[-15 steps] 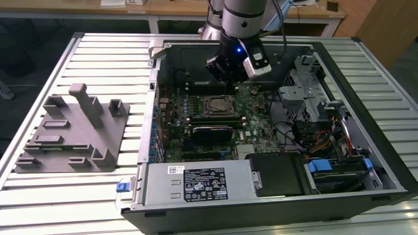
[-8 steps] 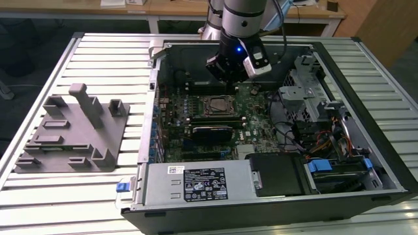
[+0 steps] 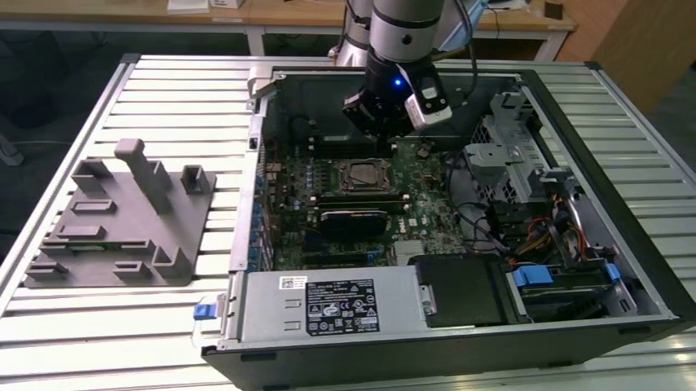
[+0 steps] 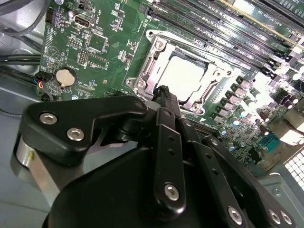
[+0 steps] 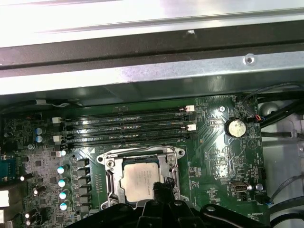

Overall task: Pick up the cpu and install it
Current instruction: 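Install the first cpu locking lever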

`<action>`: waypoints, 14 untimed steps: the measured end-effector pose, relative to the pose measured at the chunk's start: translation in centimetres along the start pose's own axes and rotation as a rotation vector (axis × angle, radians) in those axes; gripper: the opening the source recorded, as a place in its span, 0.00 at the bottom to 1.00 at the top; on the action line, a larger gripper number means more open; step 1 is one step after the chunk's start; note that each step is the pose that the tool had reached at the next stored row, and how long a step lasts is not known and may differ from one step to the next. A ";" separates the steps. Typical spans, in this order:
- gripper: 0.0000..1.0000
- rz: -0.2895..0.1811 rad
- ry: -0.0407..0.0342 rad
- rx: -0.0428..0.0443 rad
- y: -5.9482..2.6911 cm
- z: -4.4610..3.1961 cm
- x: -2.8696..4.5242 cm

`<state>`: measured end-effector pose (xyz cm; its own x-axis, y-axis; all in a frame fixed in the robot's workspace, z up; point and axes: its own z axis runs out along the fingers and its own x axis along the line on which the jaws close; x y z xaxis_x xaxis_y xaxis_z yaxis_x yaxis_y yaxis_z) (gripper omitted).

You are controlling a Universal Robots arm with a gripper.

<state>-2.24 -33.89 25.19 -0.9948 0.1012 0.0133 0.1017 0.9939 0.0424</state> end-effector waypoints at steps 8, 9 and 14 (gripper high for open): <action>0.11 0.000 -0.0003 -0.0019 -0.30 0.03 0.06; 0.11 0.000 -0.0003 -0.0021 -0.34 0.03 0.06; 0.11 0.000 -0.0018 -0.0062 -0.48 0.12 0.18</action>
<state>-2.47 -34.35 25.06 -0.9948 0.1011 0.0115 0.1015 0.9936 0.0487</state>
